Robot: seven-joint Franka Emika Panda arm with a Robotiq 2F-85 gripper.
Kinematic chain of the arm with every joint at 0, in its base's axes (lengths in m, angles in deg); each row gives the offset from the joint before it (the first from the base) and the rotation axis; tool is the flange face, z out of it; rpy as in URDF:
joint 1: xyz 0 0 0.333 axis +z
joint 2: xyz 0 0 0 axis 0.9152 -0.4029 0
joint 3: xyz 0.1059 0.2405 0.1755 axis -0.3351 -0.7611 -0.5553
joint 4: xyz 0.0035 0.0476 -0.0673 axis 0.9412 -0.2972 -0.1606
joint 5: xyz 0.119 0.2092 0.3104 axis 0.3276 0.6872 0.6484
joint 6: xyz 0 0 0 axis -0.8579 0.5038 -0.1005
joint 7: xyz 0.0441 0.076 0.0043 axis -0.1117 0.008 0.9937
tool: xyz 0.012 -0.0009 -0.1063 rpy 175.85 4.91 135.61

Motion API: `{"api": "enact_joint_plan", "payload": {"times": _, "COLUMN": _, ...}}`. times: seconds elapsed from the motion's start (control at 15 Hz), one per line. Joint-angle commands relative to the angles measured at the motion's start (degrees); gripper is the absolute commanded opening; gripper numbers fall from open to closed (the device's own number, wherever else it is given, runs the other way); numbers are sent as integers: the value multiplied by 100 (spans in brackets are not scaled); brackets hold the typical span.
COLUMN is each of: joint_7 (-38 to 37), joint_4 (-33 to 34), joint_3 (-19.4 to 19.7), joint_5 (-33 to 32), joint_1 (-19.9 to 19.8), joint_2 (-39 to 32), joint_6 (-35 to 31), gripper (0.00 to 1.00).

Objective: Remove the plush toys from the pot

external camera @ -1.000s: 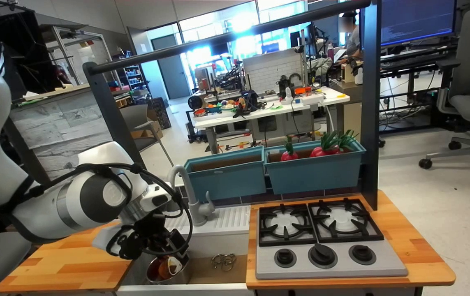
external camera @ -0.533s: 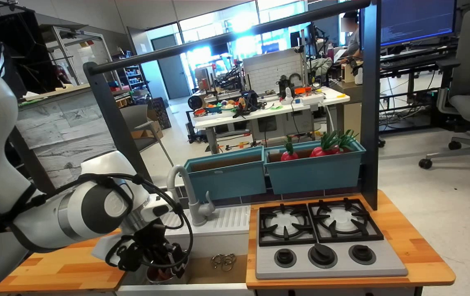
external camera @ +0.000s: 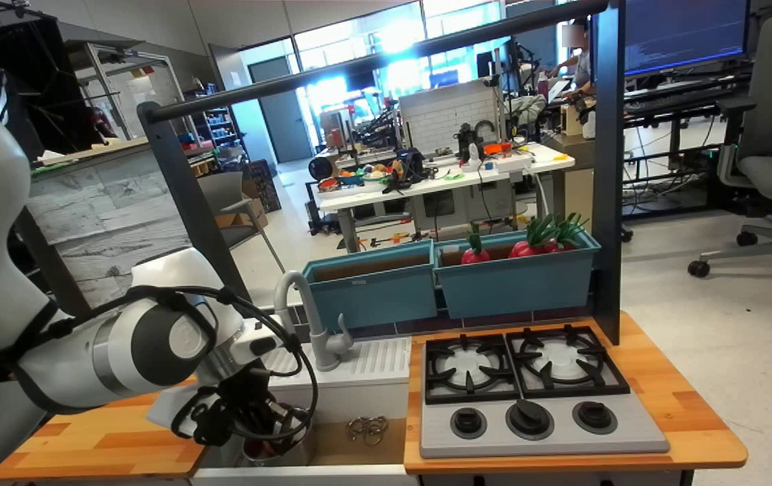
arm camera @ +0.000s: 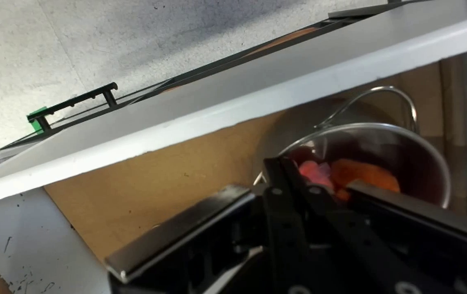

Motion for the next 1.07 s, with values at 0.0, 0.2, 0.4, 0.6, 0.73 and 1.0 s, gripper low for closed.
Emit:
{"api": "enact_joint_plan", "payload": {"times": 0.0, "joint_7": 550, "joint_4": -376, "joint_3": -334, "joint_5": 17, "joint_1": -205, "joint_2": 372, "joint_6": -330, "gripper": 1}}
{"api": "enact_joint_plan", "payload": {"times": 0.2, "joint_7": 1011, "joint_4": -925, "joint_3": -536, "joint_5": -71, "joint_1": -237, "joint_2": 760, "joint_6": -1019, "gripper": 1}}
{"api": "enact_joint_plan", "payload": {"times": 0.4, "joint_7": 1490, "joint_4": -1638, "joint_3": -938, "joint_5": -95, "joint_1": -425, "joint_2": 1352, "joint_6": -1547, "gripper": 1}}
{"api": "enact_joint_plan", "payload": {"times": 0.6, "joint_7": 1825, "joint_4": -2249, "joint_3": -1449, "joint_5": -132, "joint_1": -699, "joint_2": 1816, "joint_6": -2191, "gripper": 1}}
{"api": "enact_joint_plan", "payload": {"times": 0.73, "joint_7": 1917, "joint_4": -2486, "joint_3": -1838, "joint_5": -150, "joint_1": -901, "joint_2": 2030, "joint_6": -2515, "gripper": 1}}
{"api": "enact_joint_plan", "payload": {"times": 1.0, "joint_7": 1701, "joint_4": -1984, "joint_3": -2407, "joint_5": -11, "joint_1": -954, "joint_2": 1987, "joint_6": -2173, "gripper": 1}}
